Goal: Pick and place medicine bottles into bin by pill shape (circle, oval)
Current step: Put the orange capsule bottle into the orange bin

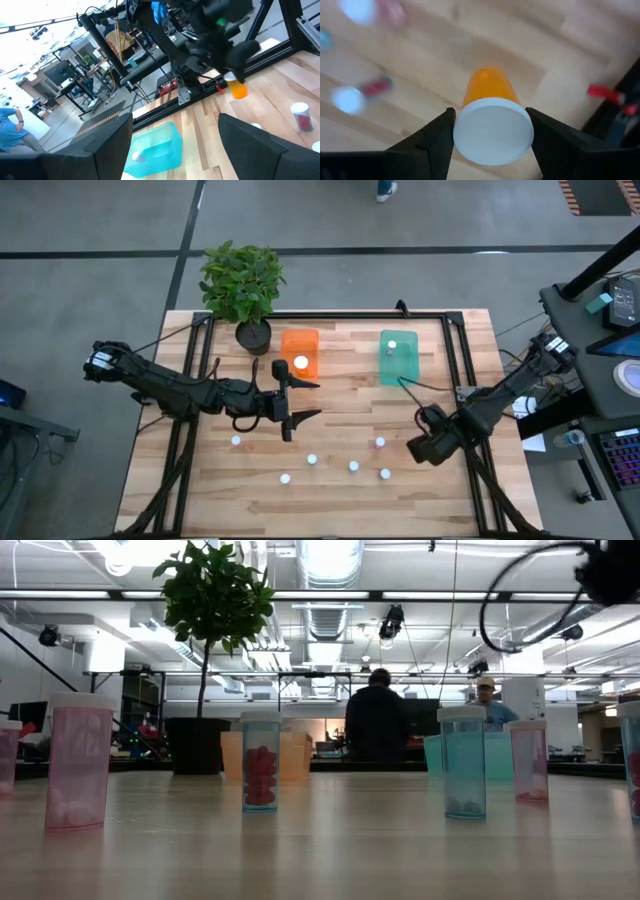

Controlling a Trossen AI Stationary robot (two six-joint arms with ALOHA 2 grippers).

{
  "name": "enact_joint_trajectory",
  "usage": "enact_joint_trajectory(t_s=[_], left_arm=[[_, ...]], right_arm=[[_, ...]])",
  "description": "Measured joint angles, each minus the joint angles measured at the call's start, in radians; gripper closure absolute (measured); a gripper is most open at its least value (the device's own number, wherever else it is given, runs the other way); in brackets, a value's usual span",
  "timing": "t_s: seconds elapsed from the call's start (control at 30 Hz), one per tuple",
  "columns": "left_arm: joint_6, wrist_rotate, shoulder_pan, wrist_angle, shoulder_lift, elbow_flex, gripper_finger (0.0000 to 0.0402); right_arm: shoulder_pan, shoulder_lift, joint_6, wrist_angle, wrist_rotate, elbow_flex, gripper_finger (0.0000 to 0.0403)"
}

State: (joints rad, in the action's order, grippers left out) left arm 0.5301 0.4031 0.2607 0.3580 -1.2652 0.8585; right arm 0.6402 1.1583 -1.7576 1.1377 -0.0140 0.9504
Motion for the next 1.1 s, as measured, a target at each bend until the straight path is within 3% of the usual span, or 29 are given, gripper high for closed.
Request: enact_joint_trajectory(t_s=[0.2, 0.37, 0.8, 1.1], left_arm=[[-0.001, 0.000, -0.007, 0.000, 0.000, 0.000, 0.0127], [-0.023, 0.000, -0.019, 0.001, -0.006, 0.000, 0.0127], [-0.026, 0.052, -0.049, -0.011, -0.021, -0.003, 0.0127], [-0.026, 0.078, -0.128, -0.026, -0.018, -0.065, 0.0127]], right_arm=[[-0.090, -0.058, 0.156, 0.035, -0.227, 0.094, 0.0183], [-0.220, -0.045, 0.398, 0.031, -0.303, 0.171, 0.0183], [-0.601, 0.124, 1.162, -0.302, -0.292, 0.326, 0.0183], [-0.791, 0.328, 1.447, -0.545, -0.065, 0.442, 0.0183]])
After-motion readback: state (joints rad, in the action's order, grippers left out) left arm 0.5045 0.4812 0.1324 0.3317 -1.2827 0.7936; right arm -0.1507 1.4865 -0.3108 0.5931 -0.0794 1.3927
